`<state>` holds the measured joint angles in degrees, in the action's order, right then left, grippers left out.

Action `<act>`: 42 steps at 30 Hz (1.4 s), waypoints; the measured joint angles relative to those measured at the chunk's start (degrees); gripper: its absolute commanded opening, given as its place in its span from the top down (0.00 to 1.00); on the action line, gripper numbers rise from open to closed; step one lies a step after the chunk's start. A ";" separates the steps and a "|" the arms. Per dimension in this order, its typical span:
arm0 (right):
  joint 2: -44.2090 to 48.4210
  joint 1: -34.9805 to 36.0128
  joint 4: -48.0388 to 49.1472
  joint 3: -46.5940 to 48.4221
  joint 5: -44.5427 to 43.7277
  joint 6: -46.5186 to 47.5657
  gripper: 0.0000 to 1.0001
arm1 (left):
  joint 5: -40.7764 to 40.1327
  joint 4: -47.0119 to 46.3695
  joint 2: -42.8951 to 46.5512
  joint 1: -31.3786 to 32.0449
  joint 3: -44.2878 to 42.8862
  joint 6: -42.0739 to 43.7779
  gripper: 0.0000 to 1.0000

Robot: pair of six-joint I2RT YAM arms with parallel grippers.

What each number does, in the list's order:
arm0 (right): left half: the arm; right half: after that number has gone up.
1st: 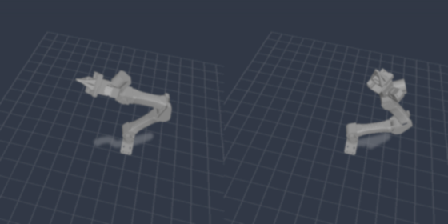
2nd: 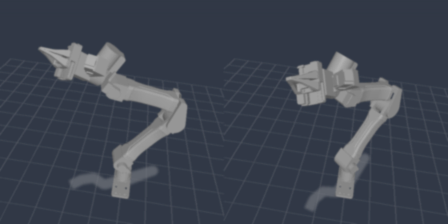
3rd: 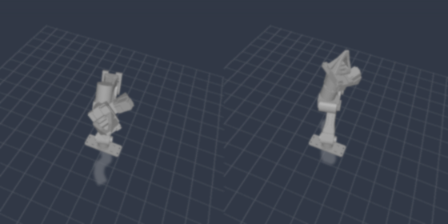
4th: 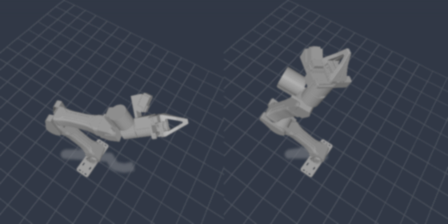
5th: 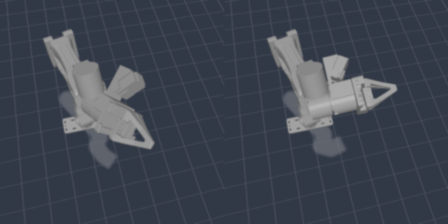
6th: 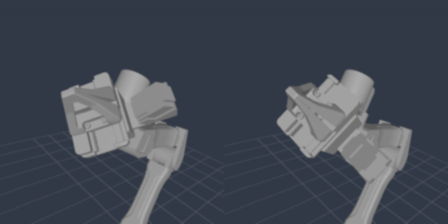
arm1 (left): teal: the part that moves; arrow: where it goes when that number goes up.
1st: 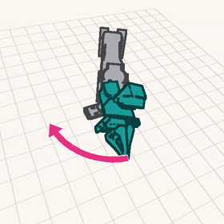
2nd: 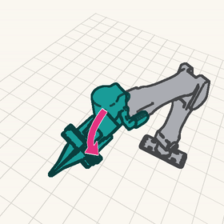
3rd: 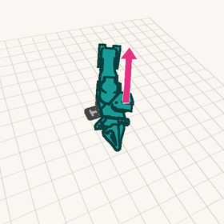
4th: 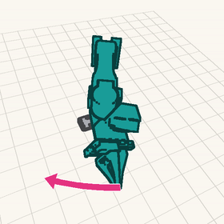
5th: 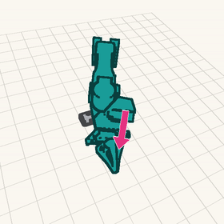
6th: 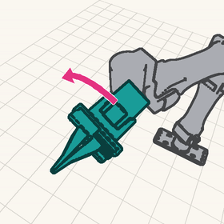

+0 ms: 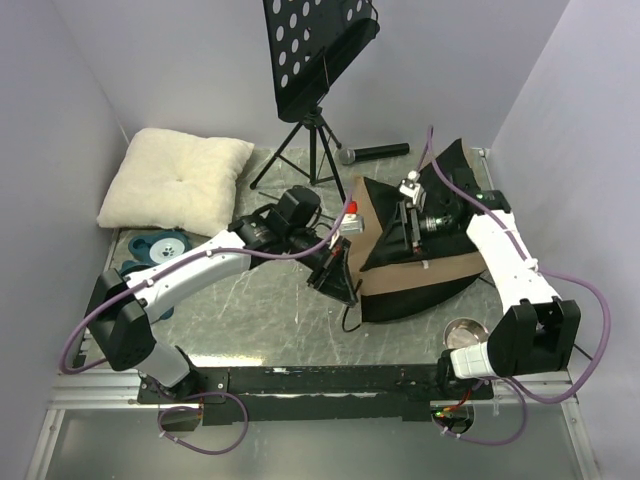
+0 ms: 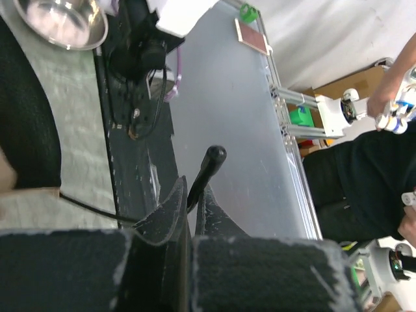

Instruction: Set up the pet tent

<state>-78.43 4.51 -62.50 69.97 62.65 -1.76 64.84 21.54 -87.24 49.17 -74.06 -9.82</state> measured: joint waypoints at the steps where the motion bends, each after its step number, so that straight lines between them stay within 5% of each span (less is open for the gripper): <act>1: 0.00 -0.35 -0.63 1.49 -0.04 2.80 0.26 | 0.26 1.51 0.00 -0.59 0.00 0.92 0.99; 5: -0.07 -1.81 -5.81 7.58 -1.68 16.65 0.19 | 1.88 6.84 -0.02 -3.61 0.02 4.72 0.99; 9: 2.29 -6.10 -9.27 10.16 -2.23 33.83 0.01 | 3.06 9.81 -0.02 -5.31 0.09 7.34 0.99; 14: 13.44 -6.23 -6.82 3.50 -2.89 53.86 0.01 | 4.48 11.52 -0.13 -5.29 0.17 10.32 0.99; 17: 15.19 0.63 -5.81 1.36 -3.76 62.01 0.01 | 4.85 12.35 -0.48 -5.27 0.20 11.69 0.99; 27: -6.60 9.29 -5.42 4.70 -4.87 78.40 0.00 | 5.35 10.38 1.18 -5.18 3.17 12.22 0.99; 42: -26.62 13.14 -11.39 15.15 -7.02 86.60 0.05 | 5.33 10.36 1.70 -4.33 4.02 14.14 0.99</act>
<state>-105.06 17.65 -73.89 85.12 55.64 84.84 70.17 31.90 -85.54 44.84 -70.04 4.32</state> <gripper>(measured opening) 0.971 0.041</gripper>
